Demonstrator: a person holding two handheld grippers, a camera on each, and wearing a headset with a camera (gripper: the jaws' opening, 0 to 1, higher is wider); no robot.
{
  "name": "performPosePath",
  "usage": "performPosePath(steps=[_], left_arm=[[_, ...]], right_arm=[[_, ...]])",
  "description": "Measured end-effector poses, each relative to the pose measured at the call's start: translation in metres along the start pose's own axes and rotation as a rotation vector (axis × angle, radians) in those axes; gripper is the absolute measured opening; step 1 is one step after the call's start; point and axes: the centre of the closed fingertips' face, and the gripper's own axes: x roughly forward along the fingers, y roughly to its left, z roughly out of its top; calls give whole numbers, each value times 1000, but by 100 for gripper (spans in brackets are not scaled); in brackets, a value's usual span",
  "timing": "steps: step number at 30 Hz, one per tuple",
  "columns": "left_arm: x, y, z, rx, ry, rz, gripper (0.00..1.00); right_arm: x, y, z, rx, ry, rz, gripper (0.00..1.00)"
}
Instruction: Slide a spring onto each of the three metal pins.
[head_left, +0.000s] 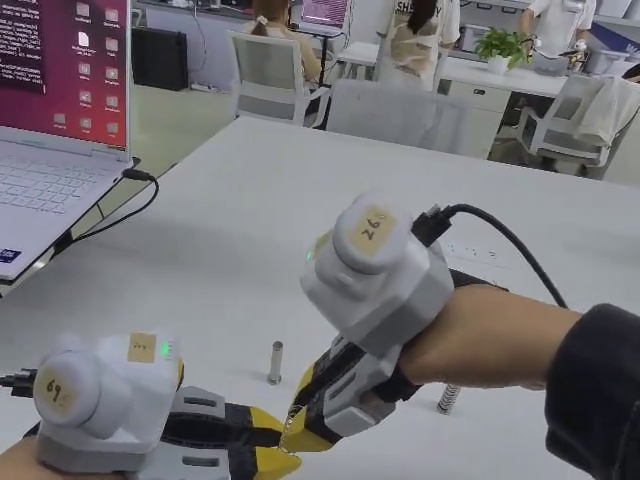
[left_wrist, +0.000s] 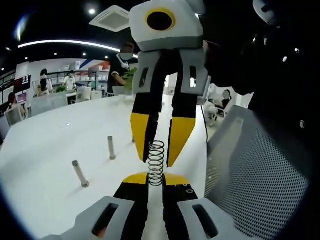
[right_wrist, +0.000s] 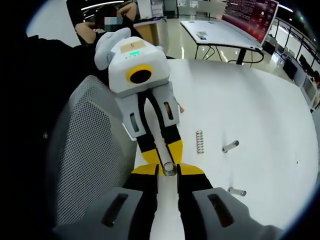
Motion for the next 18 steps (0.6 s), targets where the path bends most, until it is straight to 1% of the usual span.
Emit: performPosePath(steps=[6, 12, 18], left_arm=[[1, -4, -2, 8, 14, -19, 2], [1, -5, -2, 7, 15, -23, 2], [2, -6, -1, 4, 16, -29, 2]], right_arm=[[5, 3, -7, -44, 81, 32, 9], [9, 4, -8, -66, 113, 42, 9], [11, 5, -10, -79, 131, 45, 9]])
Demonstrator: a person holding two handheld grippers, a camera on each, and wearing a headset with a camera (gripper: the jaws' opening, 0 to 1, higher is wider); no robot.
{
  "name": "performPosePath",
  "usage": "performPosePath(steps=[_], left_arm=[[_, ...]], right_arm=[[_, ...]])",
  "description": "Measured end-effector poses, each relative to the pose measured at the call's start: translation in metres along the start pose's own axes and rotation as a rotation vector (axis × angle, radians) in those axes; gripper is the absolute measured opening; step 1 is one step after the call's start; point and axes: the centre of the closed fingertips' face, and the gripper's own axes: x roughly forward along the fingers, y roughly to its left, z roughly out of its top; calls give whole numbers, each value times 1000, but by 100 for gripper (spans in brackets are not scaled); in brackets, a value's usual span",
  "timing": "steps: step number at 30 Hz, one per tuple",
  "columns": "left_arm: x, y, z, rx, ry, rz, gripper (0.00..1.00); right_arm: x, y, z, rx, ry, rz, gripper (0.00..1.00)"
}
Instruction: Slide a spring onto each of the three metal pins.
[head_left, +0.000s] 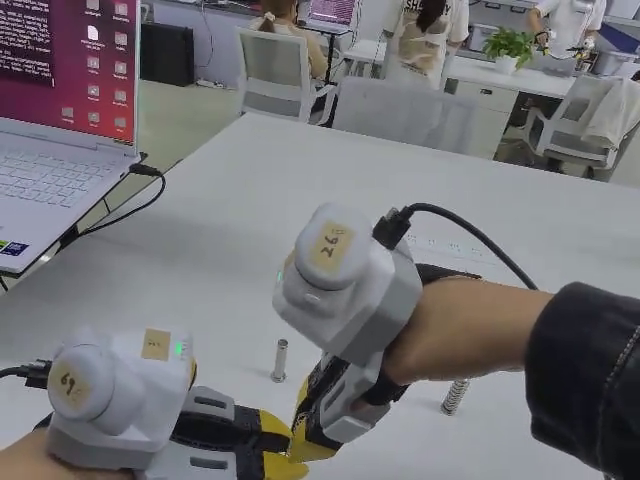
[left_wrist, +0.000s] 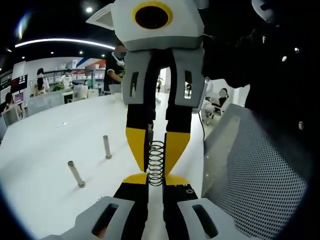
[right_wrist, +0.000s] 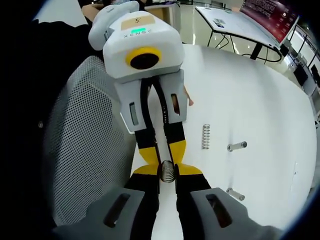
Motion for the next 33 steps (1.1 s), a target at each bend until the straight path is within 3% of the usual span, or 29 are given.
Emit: performPosePath(steps=[15, 33], left_arm=[[1, 4, 2, -3, -23, 8, 3], [-6, 23, -10, -51, -38, 102, 36]], right_arm=[[-4, -5, -2, 36, -7, -12, 9], [-25, -23, -24, 103, -15, -67, 9]])
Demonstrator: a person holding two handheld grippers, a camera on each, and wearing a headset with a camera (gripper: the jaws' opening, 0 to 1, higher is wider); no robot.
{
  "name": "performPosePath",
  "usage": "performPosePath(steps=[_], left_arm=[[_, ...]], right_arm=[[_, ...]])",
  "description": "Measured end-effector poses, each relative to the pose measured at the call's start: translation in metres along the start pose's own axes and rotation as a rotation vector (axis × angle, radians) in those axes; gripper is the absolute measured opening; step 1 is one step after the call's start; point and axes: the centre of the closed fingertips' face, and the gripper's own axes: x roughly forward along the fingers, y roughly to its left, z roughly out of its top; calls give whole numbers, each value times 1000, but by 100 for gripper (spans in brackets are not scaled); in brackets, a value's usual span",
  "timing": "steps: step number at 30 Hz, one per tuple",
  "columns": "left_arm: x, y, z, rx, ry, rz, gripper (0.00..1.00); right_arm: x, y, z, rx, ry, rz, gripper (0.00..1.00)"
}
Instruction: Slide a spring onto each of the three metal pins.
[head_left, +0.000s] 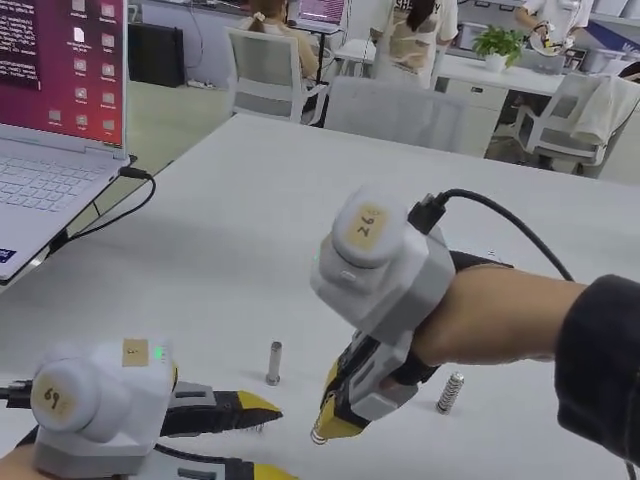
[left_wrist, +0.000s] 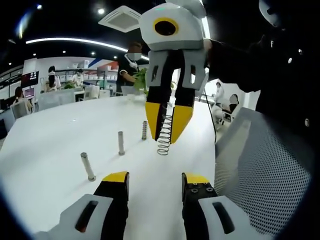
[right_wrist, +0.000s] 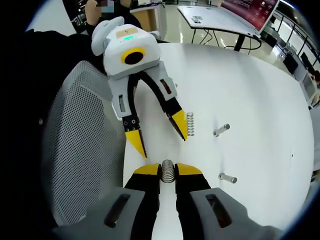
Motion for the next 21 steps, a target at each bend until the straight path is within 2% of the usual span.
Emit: performPosePath(steps=[7, 19, 21], left_arm=[[-6, 12, 1, -13, -26, 54, 49], [-11, 25, 0, -19, -54, 121, 72], [-12, 27, -1, -25, -56, 127, 74]], right_arm=[[-10, -9, -9, 30, -9, -24, 9], [-23, -19, -18, 61, -22, -54, 9], [-25, -20, -20, 67, -24, -56, 9]])
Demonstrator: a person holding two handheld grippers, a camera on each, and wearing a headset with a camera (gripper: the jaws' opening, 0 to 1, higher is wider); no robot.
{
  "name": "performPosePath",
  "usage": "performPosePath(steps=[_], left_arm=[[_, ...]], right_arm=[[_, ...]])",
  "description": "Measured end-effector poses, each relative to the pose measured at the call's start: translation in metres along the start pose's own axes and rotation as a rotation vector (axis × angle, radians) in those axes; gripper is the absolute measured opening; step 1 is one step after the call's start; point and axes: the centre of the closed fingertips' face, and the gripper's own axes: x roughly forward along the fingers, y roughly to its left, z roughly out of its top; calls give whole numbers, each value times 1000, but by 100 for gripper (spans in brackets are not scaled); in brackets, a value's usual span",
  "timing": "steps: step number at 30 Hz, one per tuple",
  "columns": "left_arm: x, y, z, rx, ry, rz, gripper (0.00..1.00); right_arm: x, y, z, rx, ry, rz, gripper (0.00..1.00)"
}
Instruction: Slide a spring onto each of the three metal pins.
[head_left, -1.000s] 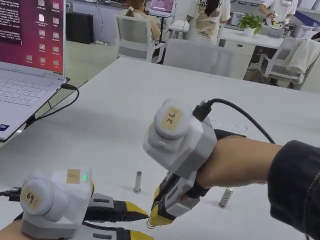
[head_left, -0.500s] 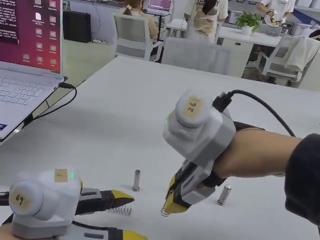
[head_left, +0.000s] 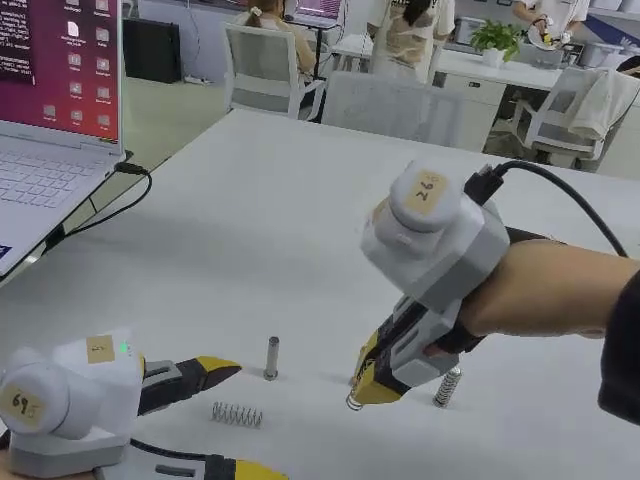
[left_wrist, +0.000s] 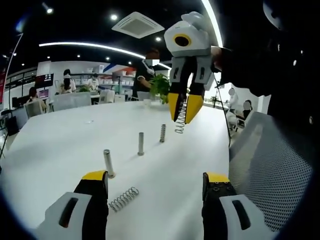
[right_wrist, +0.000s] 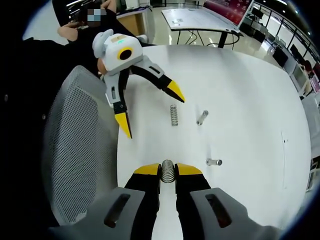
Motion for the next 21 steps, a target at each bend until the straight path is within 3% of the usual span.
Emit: performPosePath(steps=[13, 21], left_arm=[[-3, 10, 3, -9, -38, 54, 97], [-4, 10, 2, -9, -39, 60, 98]], right_arm=[[-15, -17, -4, 30, -13, -37, 9], [-20, -33, -6, 41, -5, -62, 9]])
